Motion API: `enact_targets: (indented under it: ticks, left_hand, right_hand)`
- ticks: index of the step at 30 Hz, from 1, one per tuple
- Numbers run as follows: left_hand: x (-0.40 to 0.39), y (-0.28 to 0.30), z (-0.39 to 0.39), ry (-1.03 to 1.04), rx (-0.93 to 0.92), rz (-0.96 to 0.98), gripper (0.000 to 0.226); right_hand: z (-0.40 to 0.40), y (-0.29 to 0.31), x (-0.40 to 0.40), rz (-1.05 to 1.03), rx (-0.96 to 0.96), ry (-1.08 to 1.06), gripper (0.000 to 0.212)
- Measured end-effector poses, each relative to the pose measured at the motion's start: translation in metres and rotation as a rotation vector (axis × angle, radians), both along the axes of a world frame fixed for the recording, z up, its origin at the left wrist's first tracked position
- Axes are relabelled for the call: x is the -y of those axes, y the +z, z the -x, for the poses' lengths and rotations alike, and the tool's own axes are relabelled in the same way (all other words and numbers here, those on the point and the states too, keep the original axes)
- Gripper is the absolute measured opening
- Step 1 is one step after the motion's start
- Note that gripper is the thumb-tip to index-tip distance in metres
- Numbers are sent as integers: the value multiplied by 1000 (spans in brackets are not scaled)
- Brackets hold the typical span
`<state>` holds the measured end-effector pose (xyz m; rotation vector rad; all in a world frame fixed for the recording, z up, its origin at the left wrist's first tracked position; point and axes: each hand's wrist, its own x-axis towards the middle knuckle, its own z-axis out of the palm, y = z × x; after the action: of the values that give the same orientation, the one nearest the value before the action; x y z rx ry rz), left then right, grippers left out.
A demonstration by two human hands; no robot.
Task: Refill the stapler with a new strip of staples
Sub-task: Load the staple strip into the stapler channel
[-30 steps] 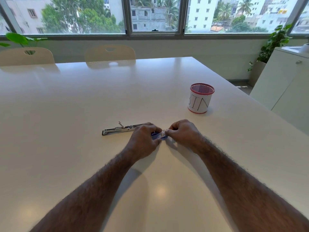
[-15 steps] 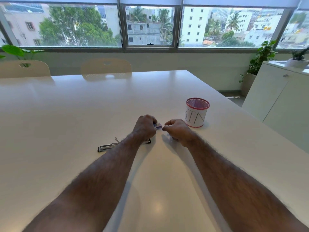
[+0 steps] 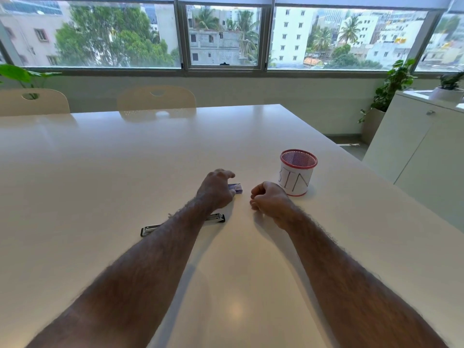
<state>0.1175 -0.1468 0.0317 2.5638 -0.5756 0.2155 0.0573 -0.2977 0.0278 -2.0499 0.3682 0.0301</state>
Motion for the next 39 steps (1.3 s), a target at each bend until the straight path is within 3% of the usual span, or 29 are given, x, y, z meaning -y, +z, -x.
enact_targets:
  ticks: [5,8,10,14,18,21,25,30,35,39]
  left_hand:
    - [-23,16,26,12,264,221,40]
    - [-54,25,43,156,430,371,36]
    - [-82,22,50,303,440,386,33]
    - [-131,-1,63,477,121,288,24]
    - [-162,-17,78,306,-225,195,30]
    - [-177,-21,82,191,-253,188,30]
    - [-177,-25,84,186,-155,177,13]
    - [-172,-24,84,200,-146,214,7]
    - [-177,-26,81,198,-240,472,11]
    - [-170,-23,83,207,-396,990,17]
  right_hand:
    - [7,-1,-2,-43,110,51,29]
    - [10,0,-10,-16,173,65,23]
    - [13,0,-17,15,179,70,17]
    - [12,-5,-26,40,161,56,17]
    - [12,-3,-29,14,146,119,20]
    - [14,-2,-24,13,171,118,26]
    - [14,-4,-16,64,181,69,20]
    - [12,-8,-7,-166,147,49,12]
    - [12,-5,-7,-517,89,12,12]
    - [11,0,-5,-790,88,12,17]
